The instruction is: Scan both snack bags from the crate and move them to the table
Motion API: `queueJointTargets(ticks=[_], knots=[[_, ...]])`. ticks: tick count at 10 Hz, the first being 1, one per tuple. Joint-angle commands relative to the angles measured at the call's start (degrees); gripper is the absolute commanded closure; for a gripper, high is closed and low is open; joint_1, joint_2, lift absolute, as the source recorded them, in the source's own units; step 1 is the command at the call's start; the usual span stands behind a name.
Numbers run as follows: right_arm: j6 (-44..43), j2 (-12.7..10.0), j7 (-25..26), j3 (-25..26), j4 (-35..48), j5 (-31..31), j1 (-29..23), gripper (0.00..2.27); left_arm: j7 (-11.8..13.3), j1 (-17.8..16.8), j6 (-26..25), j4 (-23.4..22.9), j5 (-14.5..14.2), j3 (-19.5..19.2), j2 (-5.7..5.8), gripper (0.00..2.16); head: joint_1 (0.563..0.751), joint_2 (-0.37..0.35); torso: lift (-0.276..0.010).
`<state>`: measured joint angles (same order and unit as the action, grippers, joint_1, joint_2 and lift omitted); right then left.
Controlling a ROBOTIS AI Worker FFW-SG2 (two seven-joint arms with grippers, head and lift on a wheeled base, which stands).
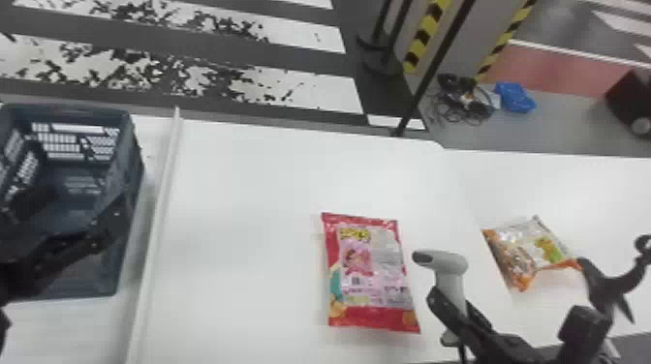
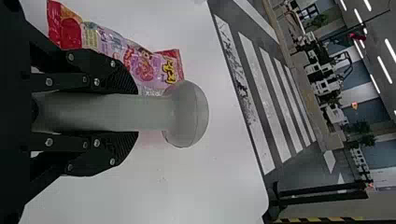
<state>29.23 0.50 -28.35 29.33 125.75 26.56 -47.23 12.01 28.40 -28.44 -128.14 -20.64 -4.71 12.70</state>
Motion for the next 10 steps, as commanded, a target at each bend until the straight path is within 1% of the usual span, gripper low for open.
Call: queueJointTargets(ticks=[1, 3, 4, 6, 10], knots=[[1.14, -0.55, -0.03, -3.32, 1.87, -0.11, -1.55, 2.25, -0.05, -0.01, 0.0, -0.01, -0.01, 0.14, -0.04, 0.07, 0.695, -0.237, -0.087], [0.79, -0.55, 0.32, -9.12, 2.04, -3.97, -1.81, 2.25, -0.14, 0.08, 0.0, -0.27, -0.01, 0.23, 0.05, 0.07, 0.695, -0.179, -0.087], [0.61, -0.55, 0.85, -11.23, 2.04, -6.08, -1.9, 2.25, -0.23, 0.08, -0.18, -0.36, -0.01, 0.23, 0.05, 0.07, 0.695, -0.136, -0.087], [-1.15, -0.55, 1.55, -13.16, 0.2, -8.63, -1.9, 2.25, -0.23, 0.34, -0.18, -0.71, -0.1, 0.23, 0.05, 0.07, 0.695, -0.085, -0.087], [-3.78, -0.24, 1.64, -14.13, -5.6, -9.34, -0.05, 2.25, -0.23, 1.31, 0.0, -1.59, -0.19, -0.04, -0.04, 0.07, 0.695, -0.081, -0.087]])
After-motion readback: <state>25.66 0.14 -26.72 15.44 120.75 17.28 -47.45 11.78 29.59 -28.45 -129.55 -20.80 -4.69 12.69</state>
